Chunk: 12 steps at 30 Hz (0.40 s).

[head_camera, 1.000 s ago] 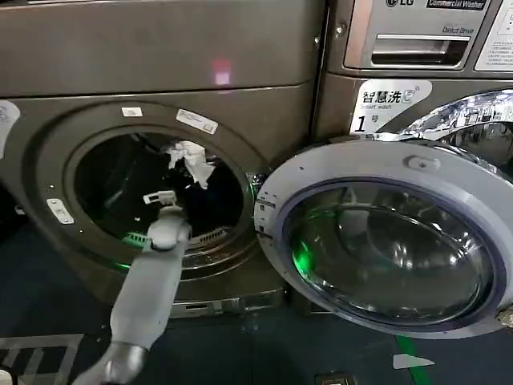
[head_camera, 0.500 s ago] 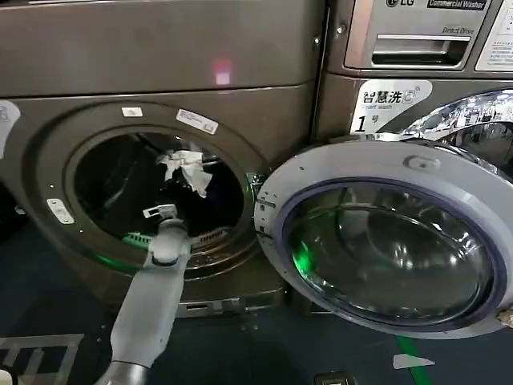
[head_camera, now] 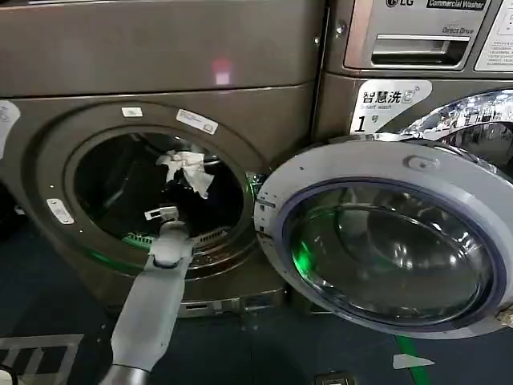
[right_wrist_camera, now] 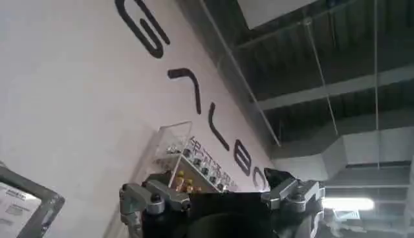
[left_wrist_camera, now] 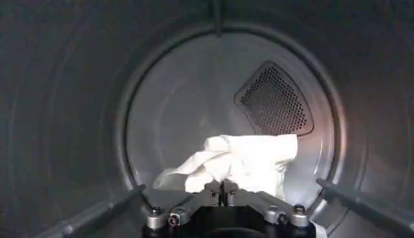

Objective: Grasp the clothes from the dryer.

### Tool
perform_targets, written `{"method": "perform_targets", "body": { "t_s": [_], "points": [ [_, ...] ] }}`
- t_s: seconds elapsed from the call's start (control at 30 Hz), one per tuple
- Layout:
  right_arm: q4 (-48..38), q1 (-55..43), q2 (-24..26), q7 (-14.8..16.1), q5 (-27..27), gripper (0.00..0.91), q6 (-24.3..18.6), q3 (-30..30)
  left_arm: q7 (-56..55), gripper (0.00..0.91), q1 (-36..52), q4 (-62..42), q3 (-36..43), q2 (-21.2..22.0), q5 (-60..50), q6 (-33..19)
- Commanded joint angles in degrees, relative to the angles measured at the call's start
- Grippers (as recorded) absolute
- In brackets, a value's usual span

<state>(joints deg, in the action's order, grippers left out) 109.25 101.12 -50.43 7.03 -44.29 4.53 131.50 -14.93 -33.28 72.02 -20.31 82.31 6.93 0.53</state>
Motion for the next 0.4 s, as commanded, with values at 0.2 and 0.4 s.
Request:
{"method": "perform_targets", "body": {
  "t_s": [0.2,0.4],
  "points": [
    [0.14,-0.15,-0.09,0.36,0.15,0.907,0.35,0.04,0.04,0.000,-0.21,-0.10,-0.16,0.12,-0.55,-0.13],
    [0.21,-0.21,-0.15,0.56,0.15,0.907,0.39,0.02,0.05,0.000,-0.08,-0.17,-0.29,0.12,-0.58,-0.16]
  ]
}}
